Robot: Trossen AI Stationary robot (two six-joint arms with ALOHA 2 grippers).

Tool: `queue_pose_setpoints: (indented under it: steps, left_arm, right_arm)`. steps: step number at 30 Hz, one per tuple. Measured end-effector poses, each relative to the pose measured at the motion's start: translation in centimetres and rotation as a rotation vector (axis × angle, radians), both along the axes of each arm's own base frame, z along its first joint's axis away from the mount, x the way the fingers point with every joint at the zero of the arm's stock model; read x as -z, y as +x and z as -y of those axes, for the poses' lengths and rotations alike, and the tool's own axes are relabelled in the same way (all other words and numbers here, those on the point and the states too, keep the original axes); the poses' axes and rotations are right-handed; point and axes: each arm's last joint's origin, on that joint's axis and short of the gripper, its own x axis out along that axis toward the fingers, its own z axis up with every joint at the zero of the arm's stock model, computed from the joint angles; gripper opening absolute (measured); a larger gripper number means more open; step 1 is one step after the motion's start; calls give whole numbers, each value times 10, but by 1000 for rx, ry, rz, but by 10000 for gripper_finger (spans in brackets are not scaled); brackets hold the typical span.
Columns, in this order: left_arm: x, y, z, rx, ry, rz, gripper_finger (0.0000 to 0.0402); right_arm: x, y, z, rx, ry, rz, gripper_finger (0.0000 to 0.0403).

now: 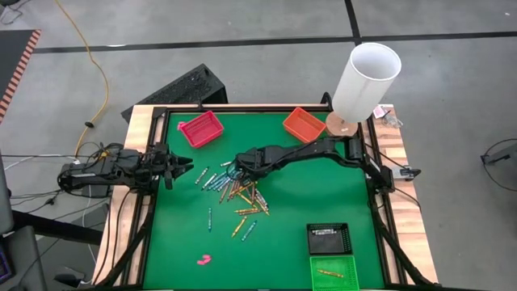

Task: Sort crayons
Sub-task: Put the yellow crayon into the green bin

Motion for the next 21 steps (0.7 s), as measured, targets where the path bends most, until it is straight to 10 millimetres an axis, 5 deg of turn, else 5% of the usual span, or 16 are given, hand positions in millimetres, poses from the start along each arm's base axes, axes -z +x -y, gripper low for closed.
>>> queue_pose_setpoints:
  steps: [11, 21]
  left_arm:
    - [1, 0, 0, -5, 2, -10, 135]
    - [2, 0, 0, -5, 2, -16, 135]
  right_arm:
    - [1, -5, 3, -31, 36, -53, 14]
    - [-3, -7, 1, -50, 71, -55, 3]
